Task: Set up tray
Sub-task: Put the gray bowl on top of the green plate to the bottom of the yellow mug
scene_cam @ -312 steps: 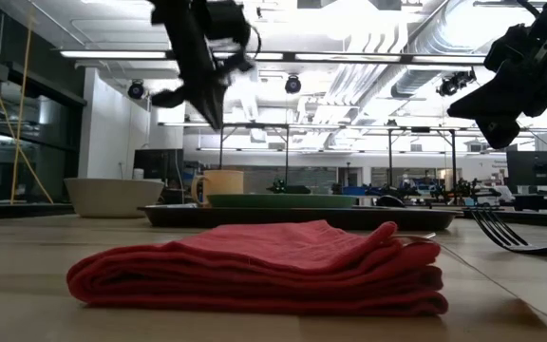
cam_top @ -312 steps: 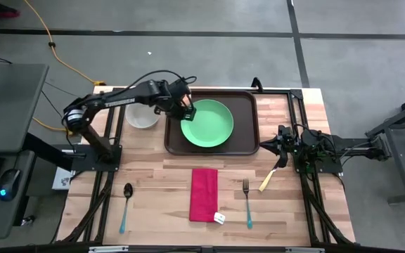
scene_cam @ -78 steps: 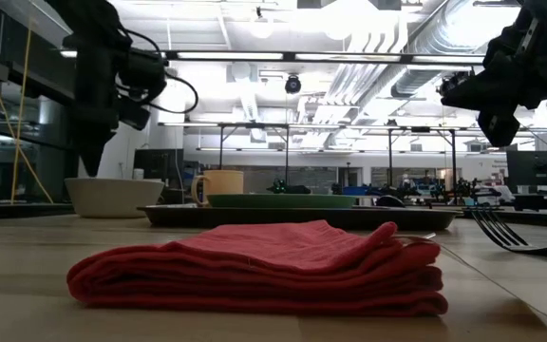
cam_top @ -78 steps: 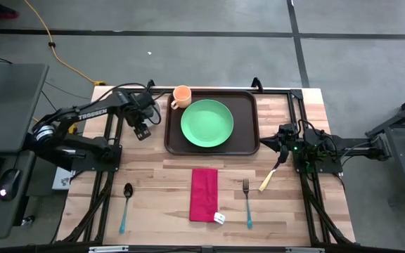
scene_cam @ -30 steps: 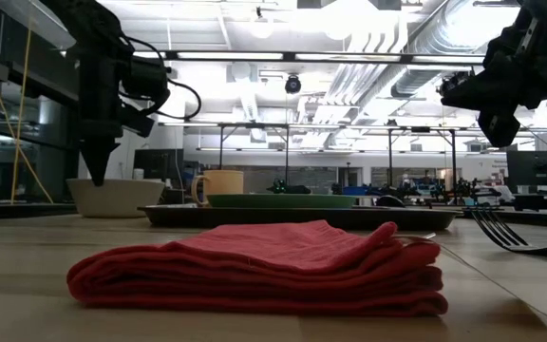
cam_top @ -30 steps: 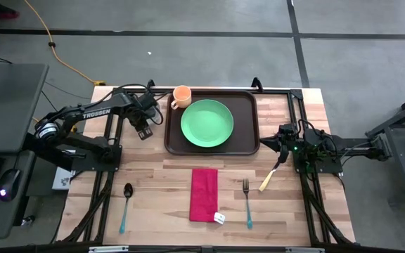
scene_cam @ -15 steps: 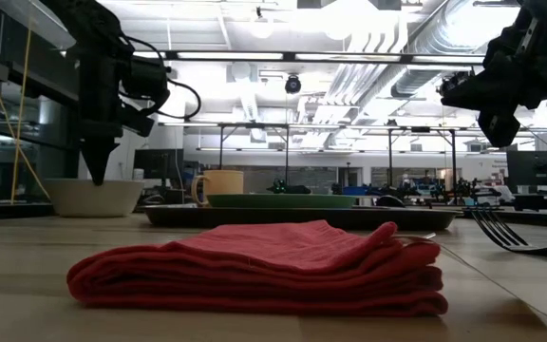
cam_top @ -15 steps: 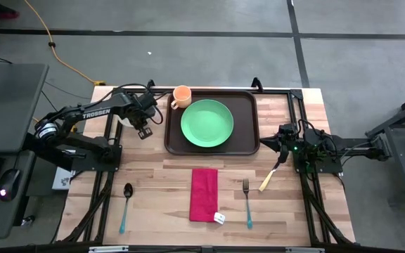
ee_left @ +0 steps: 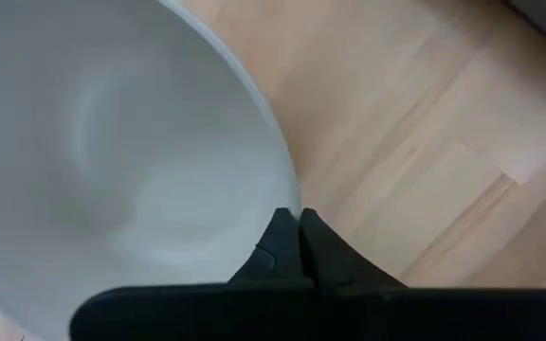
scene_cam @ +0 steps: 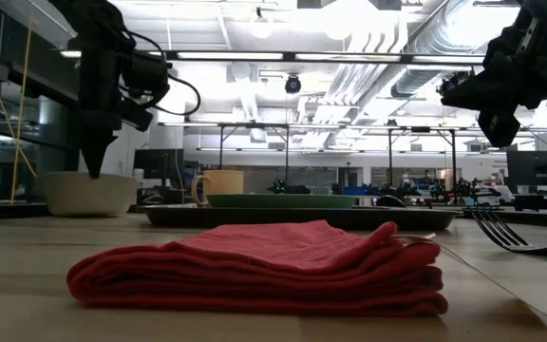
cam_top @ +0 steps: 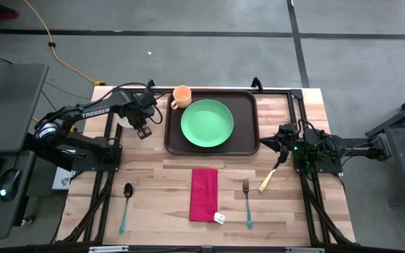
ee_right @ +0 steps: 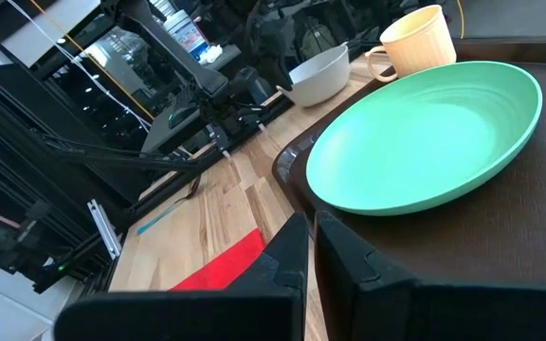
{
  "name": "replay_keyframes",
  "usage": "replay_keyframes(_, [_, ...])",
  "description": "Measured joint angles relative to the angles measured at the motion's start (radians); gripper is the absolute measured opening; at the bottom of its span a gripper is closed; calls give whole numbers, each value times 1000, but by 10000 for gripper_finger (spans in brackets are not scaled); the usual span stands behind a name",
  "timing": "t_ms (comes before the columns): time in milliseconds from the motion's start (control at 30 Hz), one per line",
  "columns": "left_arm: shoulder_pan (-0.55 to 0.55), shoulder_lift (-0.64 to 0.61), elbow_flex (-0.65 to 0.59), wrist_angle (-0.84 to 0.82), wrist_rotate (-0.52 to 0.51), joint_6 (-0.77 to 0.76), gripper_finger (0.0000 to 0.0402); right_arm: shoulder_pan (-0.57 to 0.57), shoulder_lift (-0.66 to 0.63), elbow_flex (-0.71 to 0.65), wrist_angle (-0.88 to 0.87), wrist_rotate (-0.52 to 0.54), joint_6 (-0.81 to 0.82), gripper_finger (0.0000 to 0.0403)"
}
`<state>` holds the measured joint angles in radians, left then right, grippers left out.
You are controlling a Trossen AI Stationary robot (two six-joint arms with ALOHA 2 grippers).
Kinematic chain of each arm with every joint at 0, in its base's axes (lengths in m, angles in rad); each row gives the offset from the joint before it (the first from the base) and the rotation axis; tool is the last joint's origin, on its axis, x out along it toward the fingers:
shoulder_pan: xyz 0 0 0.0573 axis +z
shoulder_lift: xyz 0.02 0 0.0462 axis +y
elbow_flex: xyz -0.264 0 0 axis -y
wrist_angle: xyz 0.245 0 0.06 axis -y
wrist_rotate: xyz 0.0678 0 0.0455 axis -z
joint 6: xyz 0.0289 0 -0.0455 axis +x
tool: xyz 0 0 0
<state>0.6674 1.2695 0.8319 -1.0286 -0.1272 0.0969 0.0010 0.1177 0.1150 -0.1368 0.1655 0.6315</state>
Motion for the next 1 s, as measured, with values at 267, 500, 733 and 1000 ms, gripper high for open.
replay_keyframes(267, [0,-40,85,-101,1,-23,10,0,0,0,0,0,-1,0])
replay_keyframes(500, [-12,-70,167,-181,2,-36,10,0,0,0,0,0,-3,0])
replay_keyframes(733, [-119,-76,293,-252,-13,-78,10,0,0,0,0,0,-2,0])
replay_keyframes(1000, [-317,-76,455,-277,-45,-144,10,0,0,0,24,27,-1,0])
